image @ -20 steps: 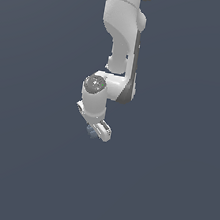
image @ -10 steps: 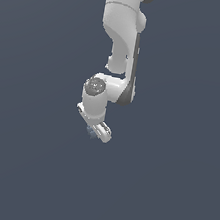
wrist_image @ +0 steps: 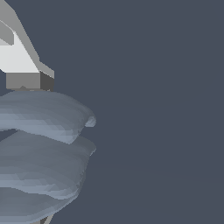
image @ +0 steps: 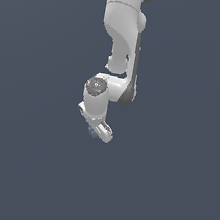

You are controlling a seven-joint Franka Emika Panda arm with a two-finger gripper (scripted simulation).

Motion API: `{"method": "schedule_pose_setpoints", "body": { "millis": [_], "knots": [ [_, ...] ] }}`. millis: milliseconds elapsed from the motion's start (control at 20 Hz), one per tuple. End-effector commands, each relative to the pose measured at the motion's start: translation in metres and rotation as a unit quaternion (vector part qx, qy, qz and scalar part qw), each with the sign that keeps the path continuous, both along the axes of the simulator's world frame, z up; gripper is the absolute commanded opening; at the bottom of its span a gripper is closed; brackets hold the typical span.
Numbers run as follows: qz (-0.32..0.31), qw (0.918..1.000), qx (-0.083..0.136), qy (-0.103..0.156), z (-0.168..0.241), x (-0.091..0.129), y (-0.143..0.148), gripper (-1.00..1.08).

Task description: Pick up the object and move it to a goal position.

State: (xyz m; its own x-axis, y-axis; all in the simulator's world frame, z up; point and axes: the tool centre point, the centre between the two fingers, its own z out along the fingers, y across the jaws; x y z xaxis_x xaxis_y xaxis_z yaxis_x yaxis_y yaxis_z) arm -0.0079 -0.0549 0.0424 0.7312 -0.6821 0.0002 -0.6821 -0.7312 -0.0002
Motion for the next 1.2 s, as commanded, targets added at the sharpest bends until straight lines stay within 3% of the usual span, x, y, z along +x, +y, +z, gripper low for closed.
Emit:
{"method": "schedule_pose_setpoints", "body": {
  "millis": [0, 650, 1150],
  "knots": [
    [0.001, 1.0, 0.0, 0.0, 0.003, -0.001, 0.009, -1.0],
    [0.001, 1.0, 0.0, 0.0, 0.034, -0.008, 0.1, -1.0],
    [0.001, 1.0, 0.0, 0.0, 0.037, -0.007, 0.109, -1.0]
  ]
}}
